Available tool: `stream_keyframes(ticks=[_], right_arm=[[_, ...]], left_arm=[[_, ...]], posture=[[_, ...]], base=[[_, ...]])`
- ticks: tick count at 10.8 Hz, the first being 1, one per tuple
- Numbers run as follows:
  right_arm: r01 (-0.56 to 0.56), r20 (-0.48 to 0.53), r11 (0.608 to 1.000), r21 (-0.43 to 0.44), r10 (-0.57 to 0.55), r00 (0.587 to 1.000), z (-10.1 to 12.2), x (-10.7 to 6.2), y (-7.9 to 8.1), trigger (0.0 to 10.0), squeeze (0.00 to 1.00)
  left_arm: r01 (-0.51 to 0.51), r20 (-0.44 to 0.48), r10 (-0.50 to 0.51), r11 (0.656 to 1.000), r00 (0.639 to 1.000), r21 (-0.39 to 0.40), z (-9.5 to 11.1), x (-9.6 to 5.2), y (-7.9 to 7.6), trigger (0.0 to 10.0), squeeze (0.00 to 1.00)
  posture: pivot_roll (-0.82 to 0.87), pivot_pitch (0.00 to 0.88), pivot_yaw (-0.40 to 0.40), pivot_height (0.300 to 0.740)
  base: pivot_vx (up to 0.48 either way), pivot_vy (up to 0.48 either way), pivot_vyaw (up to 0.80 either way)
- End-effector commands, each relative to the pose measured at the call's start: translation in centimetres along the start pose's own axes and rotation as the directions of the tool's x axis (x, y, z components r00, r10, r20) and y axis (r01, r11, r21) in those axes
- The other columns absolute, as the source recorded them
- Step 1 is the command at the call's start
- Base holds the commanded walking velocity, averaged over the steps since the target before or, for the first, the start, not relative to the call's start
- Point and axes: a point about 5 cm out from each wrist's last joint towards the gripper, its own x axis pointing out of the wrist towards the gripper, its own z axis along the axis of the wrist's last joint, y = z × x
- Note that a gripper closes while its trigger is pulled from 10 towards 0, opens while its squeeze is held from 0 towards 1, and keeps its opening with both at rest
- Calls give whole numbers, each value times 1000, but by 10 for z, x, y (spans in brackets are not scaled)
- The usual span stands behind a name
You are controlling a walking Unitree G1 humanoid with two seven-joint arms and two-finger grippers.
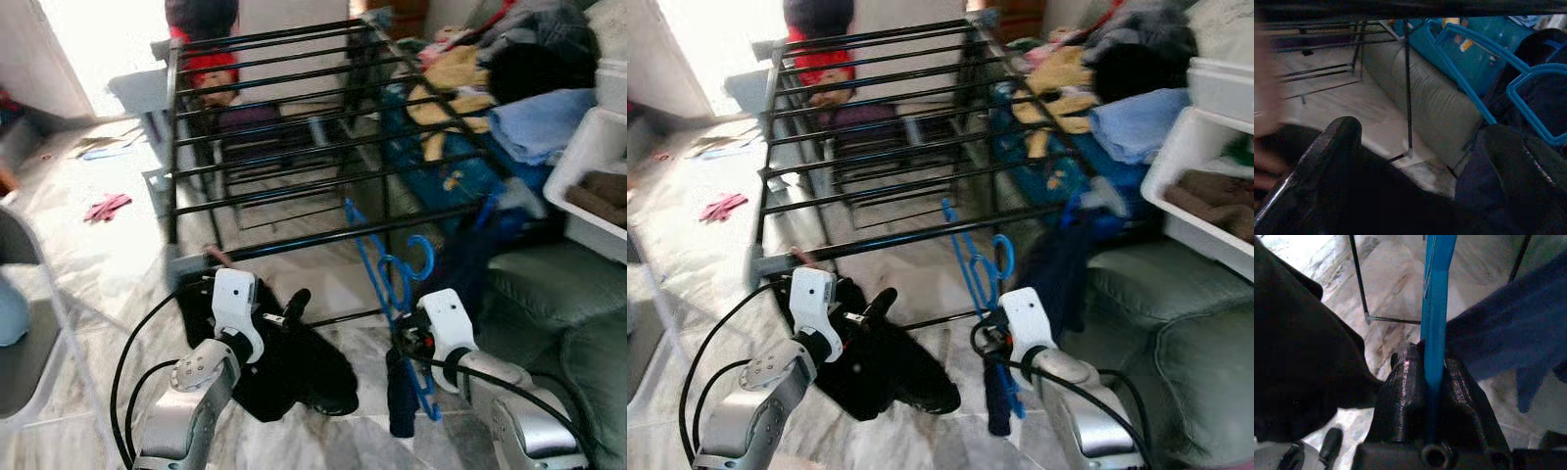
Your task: Hang hanger
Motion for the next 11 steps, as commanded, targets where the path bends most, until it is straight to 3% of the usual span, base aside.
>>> stream_keyframes(ticks=[1, 4, 5, 7, 11], right_arm=[[-13, 51, 1000, -13, 14, 999, 12, 4, 4, 10000, 0], [9, 91, 999, -38, -6, 996, 32, 20, -1, 10000, 0], [86, 93, 996, 1, -86, 992, 37, 25, -13, 10000, 0], [88, 123, 996, 16, -89, 988, 50, 32, -17, 10000, 0], [-55, 81, 998, -16, 56, 995, 69, 64, 10, 10000, 0]], left_arm=[[-18, 17, 17, 1000, 1000, 13, 4, -3, 4, 10000, 0], [-1, 11, 1, 1000, 1000, 14, 2, -2, 1, 10000, 0], [-6, 15, 5, 1000, 1000, 16, 3, -2, 3, 10000, 0], [-9, 15, 9, 1000, 1000, 16, 3, -2, 4, 10000, 0], [2, 12, -3, 1000, 1000, 16, 3, -2, 2, 10000, 0]], posture=[[-91, 0, 60, 740], [-92, 0, 70, 740], [-88, 0, 69, 740], [-84, 0, 73, 740], [-72, 0, 75, 740]], base=[[0, 300, 0], [0, 0, 0], [0, 0, 0], [0, 0, 0], [0, 0, 0]])
